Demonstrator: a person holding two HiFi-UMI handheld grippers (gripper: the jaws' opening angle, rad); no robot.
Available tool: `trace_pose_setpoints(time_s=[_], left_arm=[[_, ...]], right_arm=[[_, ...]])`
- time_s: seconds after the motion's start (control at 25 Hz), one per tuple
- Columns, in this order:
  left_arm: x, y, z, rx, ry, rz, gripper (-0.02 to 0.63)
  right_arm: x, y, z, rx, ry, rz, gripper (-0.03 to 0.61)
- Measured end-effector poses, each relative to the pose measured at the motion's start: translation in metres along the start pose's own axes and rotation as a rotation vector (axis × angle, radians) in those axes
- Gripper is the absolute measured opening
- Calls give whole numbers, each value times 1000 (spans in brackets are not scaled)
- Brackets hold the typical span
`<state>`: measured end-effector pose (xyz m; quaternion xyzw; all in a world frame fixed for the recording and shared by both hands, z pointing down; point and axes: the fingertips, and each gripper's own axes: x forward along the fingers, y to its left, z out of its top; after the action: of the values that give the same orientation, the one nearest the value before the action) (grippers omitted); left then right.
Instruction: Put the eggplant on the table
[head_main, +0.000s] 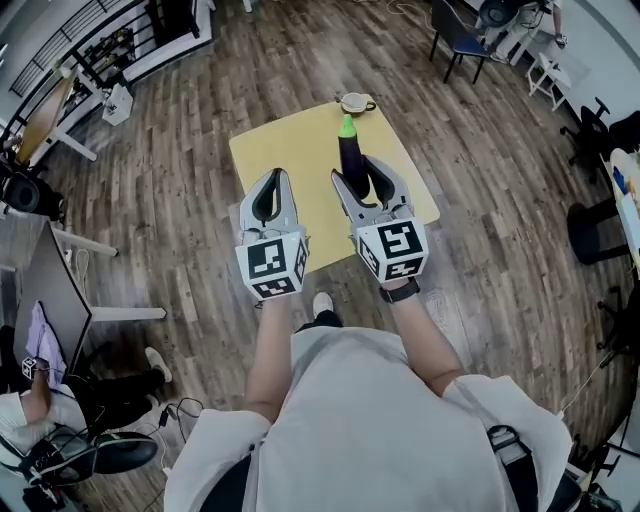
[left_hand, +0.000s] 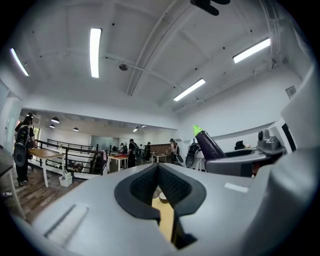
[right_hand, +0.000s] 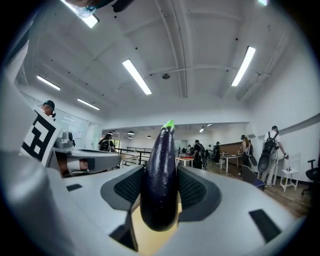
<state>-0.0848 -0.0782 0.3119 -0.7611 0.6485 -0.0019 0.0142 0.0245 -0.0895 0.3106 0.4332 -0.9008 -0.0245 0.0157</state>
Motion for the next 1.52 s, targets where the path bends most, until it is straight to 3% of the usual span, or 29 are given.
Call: trace_pose_setpoints(time_s=[0.4, 0.88, 1.16, 1.52], left_arm=[[66, 84, -31, -85, -9, -18, 9], [97, 85, -68, -115, 39, -46, 8], [109, 56, -92, -103, 83, -76, 9], [117, 60, -111, -117, 118, -46, 9]], right_arm=[[94, 13, -33, 40, 73, -28, 207], [124, -13, -77, 48, 173, -38, 207], [128, -33, -108, 58, 227, -40, 207], [142, -42, -155, 87, 321, -12, 209]])
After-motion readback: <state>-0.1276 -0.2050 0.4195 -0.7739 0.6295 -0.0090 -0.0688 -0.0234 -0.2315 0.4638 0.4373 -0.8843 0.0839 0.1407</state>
